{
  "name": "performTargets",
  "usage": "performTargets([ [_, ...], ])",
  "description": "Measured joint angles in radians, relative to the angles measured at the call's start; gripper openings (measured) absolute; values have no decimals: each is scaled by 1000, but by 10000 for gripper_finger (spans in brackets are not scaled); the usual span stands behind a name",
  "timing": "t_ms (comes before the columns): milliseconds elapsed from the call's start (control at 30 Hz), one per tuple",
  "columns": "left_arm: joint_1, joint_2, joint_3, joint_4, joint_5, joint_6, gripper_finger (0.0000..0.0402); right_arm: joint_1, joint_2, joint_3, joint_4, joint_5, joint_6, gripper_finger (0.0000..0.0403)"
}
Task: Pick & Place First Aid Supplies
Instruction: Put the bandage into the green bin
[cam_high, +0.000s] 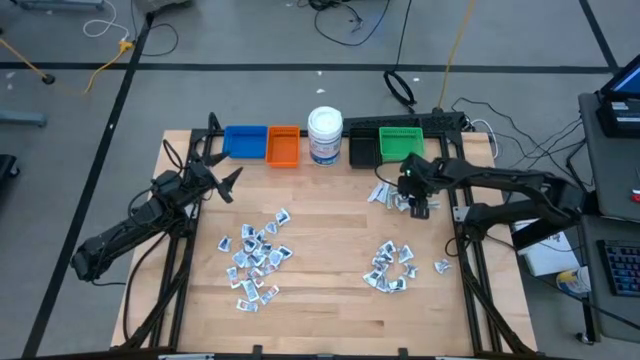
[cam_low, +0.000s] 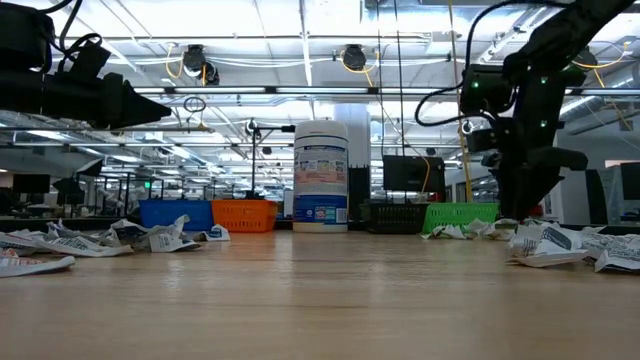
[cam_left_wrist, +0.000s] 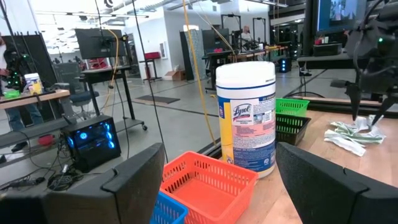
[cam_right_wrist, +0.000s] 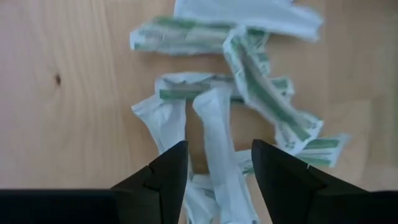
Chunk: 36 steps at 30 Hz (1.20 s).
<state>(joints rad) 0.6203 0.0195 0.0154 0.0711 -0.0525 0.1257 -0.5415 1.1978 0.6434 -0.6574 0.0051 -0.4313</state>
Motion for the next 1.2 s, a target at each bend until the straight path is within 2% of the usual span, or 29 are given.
performTargets([
  [200, 0, 0, 0, 0, 0, 0, 310, 0, 77, 0, 25, 1, -2, 163],
  [500, 0, 0, 0, 0, 0, 0, 310, 0, 74, 0, 22, 6, -3, 79],
  [867, 0, 0, 0, 0, 0, 0, 310, 0, 10, 1, -8, 25, -2, 8],
  [1200, 0, 0, 0, 0, 0, 0, 310, 0, -34, 114, -106, 24, 17, 3],
])
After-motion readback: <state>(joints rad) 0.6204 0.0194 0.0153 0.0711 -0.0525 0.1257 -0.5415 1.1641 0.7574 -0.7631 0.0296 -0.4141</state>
